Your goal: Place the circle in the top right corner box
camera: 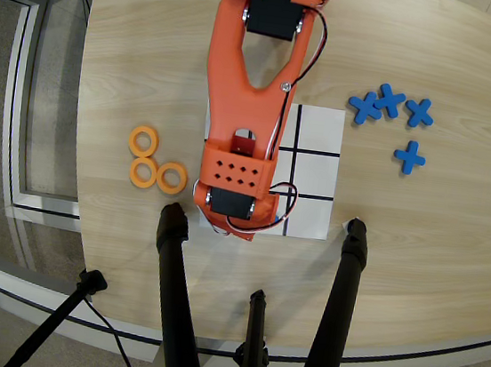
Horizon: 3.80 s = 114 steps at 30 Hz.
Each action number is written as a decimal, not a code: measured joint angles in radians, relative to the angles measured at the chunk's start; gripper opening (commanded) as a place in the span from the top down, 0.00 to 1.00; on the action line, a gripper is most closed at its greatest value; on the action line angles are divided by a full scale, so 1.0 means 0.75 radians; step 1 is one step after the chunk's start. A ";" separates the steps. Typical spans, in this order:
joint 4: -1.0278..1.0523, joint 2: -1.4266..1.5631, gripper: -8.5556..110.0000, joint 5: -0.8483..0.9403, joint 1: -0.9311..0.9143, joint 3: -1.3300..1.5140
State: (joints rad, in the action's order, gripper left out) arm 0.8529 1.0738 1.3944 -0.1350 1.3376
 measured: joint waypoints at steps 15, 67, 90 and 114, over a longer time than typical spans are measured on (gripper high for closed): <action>0.029 -0.065 0.87 -0.006 0.000 -0.041; 0.661 3.035 0.93 0.323 0.131 2.413; 0.654 3.070 0.93 0.317 -2.023 2.413; 0.654 3.070 0.93 0.317 -2.011 2.413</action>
State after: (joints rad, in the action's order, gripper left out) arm 1.3438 3.3763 1.6322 -1.6429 3.1477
